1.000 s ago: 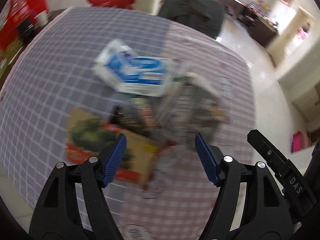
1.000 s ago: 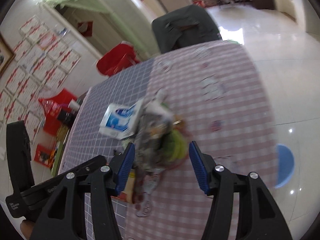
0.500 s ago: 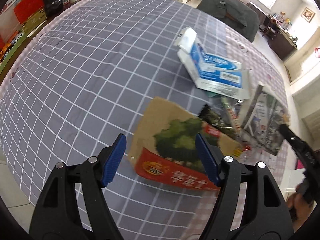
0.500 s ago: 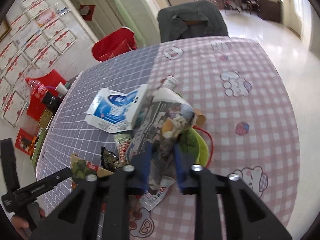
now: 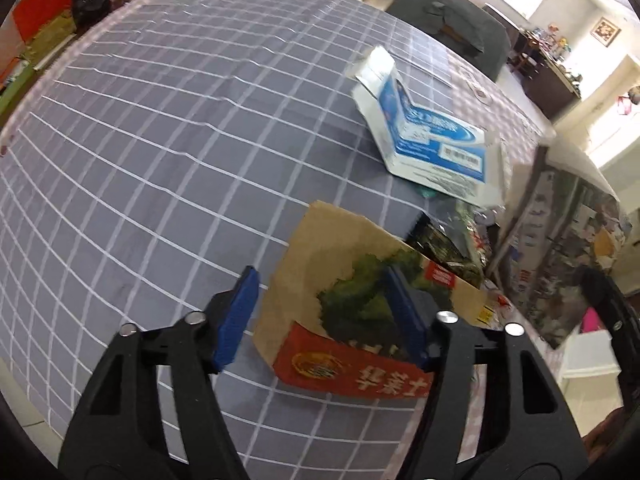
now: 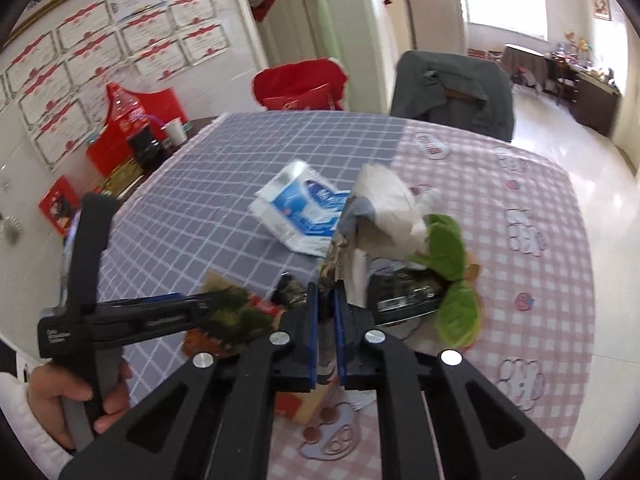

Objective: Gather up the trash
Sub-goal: 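Grasp the white tissue with the right tool while the left grasps the broccoli cardboard box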

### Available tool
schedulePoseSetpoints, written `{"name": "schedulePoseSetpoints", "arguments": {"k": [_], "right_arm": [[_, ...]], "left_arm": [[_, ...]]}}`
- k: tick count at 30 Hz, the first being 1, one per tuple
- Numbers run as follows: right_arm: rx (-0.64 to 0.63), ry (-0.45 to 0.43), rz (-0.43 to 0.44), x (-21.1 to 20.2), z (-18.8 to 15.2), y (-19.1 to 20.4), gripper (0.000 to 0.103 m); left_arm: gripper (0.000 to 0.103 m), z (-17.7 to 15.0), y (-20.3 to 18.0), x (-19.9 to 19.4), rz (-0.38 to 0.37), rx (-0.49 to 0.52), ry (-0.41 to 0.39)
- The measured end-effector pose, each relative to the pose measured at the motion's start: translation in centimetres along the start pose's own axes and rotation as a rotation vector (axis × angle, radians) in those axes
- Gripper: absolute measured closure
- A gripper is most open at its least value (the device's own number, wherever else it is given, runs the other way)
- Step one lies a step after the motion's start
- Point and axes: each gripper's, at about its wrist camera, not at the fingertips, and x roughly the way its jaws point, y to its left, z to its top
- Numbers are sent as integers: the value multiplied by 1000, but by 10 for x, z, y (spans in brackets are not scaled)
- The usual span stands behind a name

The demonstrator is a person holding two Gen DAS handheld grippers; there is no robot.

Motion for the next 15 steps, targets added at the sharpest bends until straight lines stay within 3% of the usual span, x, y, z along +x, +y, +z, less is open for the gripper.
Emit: {"name": "schedulePoseSetpoints", "arguments": {"k": [5,8,12,15], "right_arm": [[16,13,31,4,-6,8,95],[25,9,29,0,-7,8,95],[52,6,36,-3,-9,6,95],[49,15,56,-1,-17,15,95]], "left_arm": [[49,-4,-10,3,3,26,19],[45,-8,0,-6,36,-54,5],[36,-25,12,-14,4,-156,8],[36,-35,14,-7,-29,-196,27]]}}
